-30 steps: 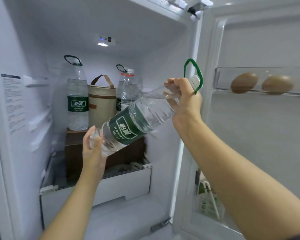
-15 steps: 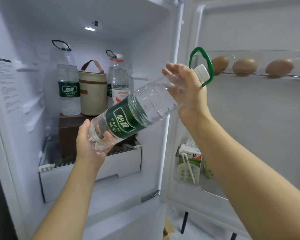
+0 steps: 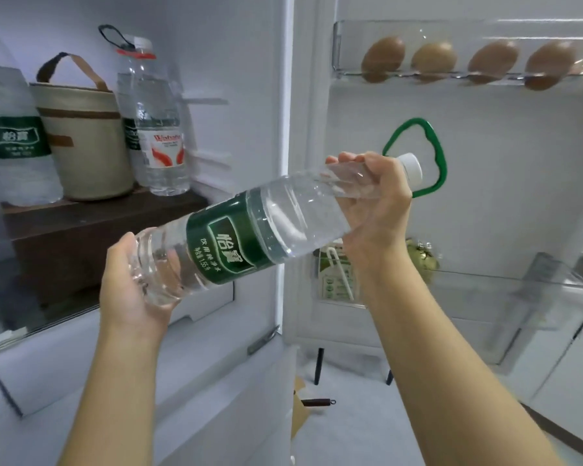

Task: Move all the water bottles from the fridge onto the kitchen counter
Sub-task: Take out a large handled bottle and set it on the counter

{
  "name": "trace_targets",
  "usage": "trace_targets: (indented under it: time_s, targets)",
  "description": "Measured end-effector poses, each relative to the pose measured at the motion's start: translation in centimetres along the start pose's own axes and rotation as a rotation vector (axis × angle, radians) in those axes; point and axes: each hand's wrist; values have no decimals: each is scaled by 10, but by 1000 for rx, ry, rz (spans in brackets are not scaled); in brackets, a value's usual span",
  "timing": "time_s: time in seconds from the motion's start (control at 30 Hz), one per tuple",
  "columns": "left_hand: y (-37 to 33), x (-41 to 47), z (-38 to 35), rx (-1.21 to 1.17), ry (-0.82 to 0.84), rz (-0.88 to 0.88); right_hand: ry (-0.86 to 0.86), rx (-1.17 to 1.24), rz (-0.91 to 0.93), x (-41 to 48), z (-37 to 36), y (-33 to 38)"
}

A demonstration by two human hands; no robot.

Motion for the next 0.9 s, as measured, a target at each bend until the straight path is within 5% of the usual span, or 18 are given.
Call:
trace_targets:
  time_s: [0.9]
  targets:
    - [232,-247,-216,205,383,515,-489,-290,169,-231,249,287]
Point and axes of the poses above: each hand's wrist, its own x-axis towards the middle knuckle, its own z-axis out of the back of the hand, y = z × x, and after that the axes turned 8 degrees about y, right-handed
